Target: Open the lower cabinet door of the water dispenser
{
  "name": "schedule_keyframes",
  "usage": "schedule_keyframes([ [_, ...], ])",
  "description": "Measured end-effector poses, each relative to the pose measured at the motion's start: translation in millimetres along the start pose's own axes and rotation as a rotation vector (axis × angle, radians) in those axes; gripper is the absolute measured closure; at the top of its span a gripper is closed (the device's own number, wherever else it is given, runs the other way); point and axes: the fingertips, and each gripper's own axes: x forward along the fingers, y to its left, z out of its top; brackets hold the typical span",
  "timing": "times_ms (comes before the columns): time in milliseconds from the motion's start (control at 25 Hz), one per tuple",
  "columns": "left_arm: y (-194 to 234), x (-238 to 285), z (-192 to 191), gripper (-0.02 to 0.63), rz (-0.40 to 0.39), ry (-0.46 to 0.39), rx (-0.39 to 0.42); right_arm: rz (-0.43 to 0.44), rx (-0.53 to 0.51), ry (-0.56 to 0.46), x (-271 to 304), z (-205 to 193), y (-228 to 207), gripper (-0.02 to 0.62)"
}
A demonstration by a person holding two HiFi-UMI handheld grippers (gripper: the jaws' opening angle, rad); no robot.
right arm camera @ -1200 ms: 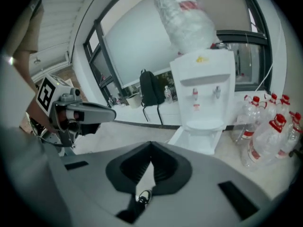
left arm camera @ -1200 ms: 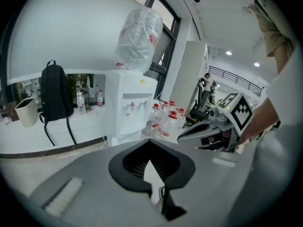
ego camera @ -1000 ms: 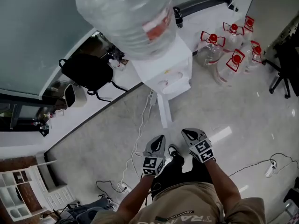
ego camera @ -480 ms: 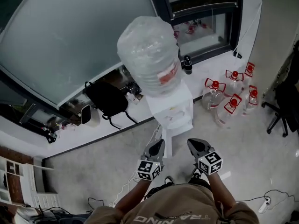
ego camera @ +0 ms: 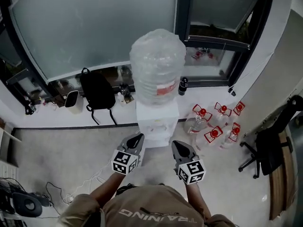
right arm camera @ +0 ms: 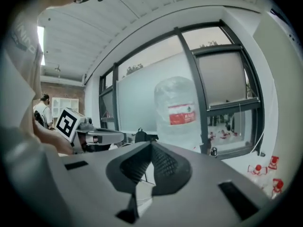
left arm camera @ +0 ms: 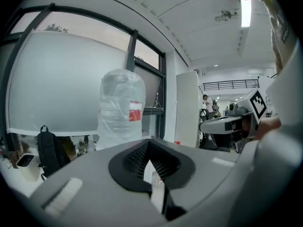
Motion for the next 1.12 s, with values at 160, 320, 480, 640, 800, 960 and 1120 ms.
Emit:
schedule_keyframes([
  [160,-7,-4,17,0.604,0.028,-0.033,-0.025,0.024,-0.015,-0.042,-3,19,-9,0.584],
  [320,-7,-3,24,0.604,0.072,-0.067,-0.033,0.038,-0.004,-0.043,3,19,-13,0.584],
  [480,-10,1,30,0.604,0.069,-0.09,-0.059,0.023,-0.05,-0.05,3,31,-13,0.584],
  [640,-9,-19,45,0.604,0.047,-0.116,-0.02,-0.004,-0.053,-0.083,2,44,3,0.586],
  [800,2,-39,54,0.604,0.039,-0.135,0.011,-0.024,-0.09,-0.073,2,50,25,0.586],
  [960,6,-57,56,0.604,0.023,-0.112,0.016,-0.042,-0.097,-0.083,-3,56,40,0.586],
  [1120,7,-63,64,0.604,-0.005,-0.119,0.025,-0.061,-0.117,-0.111,-1,66,49,0.586],
])
